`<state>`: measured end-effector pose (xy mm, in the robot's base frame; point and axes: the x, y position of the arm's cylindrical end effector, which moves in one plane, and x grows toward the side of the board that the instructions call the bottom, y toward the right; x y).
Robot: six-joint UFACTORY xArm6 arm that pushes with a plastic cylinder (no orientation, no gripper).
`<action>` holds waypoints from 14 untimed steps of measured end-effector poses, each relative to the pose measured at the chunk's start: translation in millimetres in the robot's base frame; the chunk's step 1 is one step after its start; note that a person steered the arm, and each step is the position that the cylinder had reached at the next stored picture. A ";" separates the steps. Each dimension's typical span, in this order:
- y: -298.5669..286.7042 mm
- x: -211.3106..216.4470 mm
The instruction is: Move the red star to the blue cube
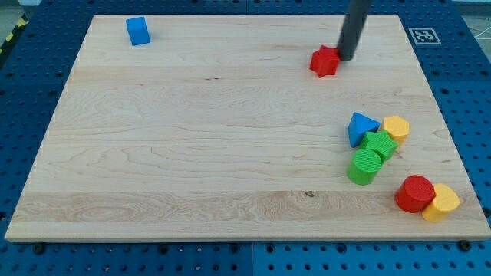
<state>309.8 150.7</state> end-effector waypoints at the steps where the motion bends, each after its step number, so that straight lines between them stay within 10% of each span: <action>1: -36.6 -0.2; 4: -7.7 48.6; 8: -170.6 -5.4; 14: -228.3 -2.4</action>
<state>307.4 -77.6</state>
